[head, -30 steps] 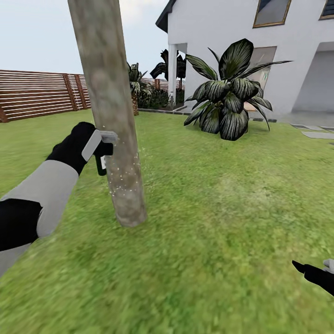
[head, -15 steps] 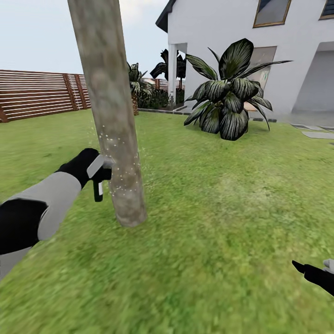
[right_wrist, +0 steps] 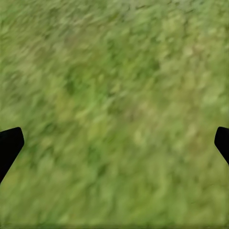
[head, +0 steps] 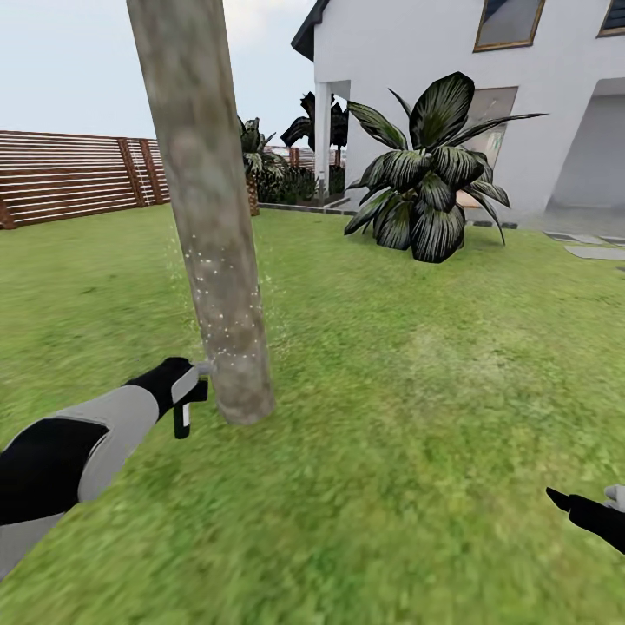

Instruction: In the garden, pick up the pesticide atomizer on the floor and spray pesticide onto both trees until each tree trunk is fully covered.

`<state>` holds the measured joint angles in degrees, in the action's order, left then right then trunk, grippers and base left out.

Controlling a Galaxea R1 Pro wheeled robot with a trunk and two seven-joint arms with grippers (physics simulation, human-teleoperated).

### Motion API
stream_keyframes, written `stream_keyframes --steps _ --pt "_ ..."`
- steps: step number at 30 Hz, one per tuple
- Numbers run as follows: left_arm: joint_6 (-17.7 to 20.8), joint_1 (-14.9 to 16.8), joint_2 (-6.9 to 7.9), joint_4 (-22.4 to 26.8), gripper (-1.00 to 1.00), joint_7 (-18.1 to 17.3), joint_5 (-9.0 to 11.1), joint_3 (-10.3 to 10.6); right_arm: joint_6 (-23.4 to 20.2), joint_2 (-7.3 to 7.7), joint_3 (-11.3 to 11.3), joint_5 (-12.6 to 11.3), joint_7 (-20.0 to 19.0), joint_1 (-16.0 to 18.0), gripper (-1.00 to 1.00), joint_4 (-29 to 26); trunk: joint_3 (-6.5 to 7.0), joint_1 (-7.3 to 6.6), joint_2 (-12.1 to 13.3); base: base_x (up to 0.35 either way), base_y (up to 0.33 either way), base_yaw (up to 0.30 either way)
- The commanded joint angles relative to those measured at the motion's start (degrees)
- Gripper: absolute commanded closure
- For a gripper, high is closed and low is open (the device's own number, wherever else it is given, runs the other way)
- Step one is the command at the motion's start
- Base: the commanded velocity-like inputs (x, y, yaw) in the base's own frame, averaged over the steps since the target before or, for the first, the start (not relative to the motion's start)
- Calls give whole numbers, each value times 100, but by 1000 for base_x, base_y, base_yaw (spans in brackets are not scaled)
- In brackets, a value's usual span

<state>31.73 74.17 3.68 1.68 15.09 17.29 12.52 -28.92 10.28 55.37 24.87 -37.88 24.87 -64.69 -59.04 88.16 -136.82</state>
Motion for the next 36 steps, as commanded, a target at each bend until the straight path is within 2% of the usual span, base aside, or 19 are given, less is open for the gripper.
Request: stream_keyframes --steps 1,4,7,10,11,13,21,30,36 --pt "-83 -105 -5 0 100 -9 2 17 0 0 0 0 0 0 -100 0 1 -1 0 0 0 44" --pt "-679 -518 -24 0 100 -2 17 14 0 0 0 0 3 0 -100 0 1 -1 0 0 0 183" --pt "-992 -680 -54 -1 100 2 36 14 0 -1 0 0 3 0 -100 0 1 -1 0 0 -155 257" --pt "-1213 -744 -78 -1 100 8 190 13 0 -1 0 0 8 0 -100 0 1 -1 0 0 -284 250" --pt "-1284 -761 -94 -1 100 15 299 13 0 -6 0 0 8 0 -100 1 1 -1 0 0 -304 185" --pt "-1323 -781 -98 -6 100 24 360 13 0 -6 2 0 20 0 -100 3 1 -1 0 0 -308 72" --pt "-1353 -834 -117 -1 100 29 387 17 0 -2 5 -8 9 0 -100 -2 1 -1 0 0 -326 18" --pt "-1447 -834 -124 -1 100 29 389 20 0 -9 0 -8 16 0 -100 8 -2 -1 0 0 -331 253" --pt "-1459 -842 -199 -1 100 29 389 15 0 -9 0 -3 18 0 -100 9 -15 -1 0 0 -331 272"
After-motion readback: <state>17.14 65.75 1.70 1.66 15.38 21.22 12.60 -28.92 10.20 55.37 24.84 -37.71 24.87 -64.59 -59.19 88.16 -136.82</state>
